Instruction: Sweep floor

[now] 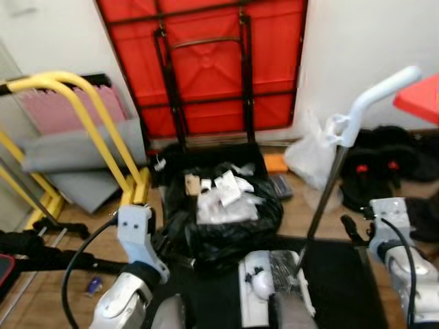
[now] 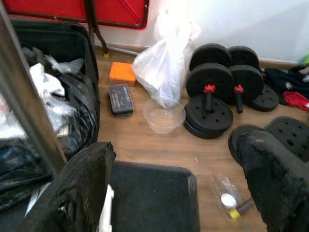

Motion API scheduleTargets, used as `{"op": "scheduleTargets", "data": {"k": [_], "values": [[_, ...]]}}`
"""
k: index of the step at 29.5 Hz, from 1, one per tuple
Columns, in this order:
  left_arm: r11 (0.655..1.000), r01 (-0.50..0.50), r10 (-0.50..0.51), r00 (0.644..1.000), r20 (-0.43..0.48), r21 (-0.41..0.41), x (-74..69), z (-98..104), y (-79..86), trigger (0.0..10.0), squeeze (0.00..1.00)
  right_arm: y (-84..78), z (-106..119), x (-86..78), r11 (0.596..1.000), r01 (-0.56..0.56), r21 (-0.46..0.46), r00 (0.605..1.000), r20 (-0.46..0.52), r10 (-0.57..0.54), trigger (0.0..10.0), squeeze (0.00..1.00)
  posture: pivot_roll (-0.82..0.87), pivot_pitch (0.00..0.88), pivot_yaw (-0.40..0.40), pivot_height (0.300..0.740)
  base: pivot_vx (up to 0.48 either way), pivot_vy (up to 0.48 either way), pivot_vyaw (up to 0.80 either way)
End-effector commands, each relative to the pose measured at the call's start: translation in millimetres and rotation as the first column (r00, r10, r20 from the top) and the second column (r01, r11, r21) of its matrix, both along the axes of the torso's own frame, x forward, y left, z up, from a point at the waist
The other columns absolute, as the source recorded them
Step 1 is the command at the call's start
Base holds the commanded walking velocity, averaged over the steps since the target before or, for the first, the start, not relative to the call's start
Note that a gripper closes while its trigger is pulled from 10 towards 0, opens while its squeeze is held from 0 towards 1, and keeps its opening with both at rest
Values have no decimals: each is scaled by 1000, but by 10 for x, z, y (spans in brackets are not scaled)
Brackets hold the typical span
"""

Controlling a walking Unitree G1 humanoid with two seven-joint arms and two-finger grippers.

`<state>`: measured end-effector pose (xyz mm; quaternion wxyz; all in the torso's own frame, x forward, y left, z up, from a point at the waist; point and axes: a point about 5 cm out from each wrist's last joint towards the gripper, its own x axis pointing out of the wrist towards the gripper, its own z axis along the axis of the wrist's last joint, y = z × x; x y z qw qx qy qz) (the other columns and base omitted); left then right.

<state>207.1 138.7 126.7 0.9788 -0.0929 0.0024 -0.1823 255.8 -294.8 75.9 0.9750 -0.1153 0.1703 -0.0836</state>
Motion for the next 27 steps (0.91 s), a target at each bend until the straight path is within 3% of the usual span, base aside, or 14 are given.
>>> {"op": "scheduleTargets", "data": {"k": [1,8,17,23,27], "values": [[1000,26,-26,1000,-14,3,-16,-16,21,10000,0,86,-1,61,999,-47,13,999,24,46,10000,0,-143,44,55,600,0,0,0],[1000,27,-27,1000,-15,0,-27,-9,17,10000,0,110,16,130,995,-91,32,994,60,89,10000,0,-138,49,57,600,0,0,0],[1000,28,-28,999,-20,-5,-99,29,26,10000,0,265,-2,265,957,-276,93,961,63,271,10000,0,-105,84,58,600,0,0,0],[1000,27,-27,999,-25,-9,-159,51,36,10000,0,234,-72,166,953,-290,84,957,12,290,10000,0,-93,103,51,600,0,0,0],[999,29,-29,999,-29,-13,-191,64,42,10000,0,226,-244,-8,949,-302,86,947,-90,309,10000,0,-90,112,51,600,0,0,0]]}}
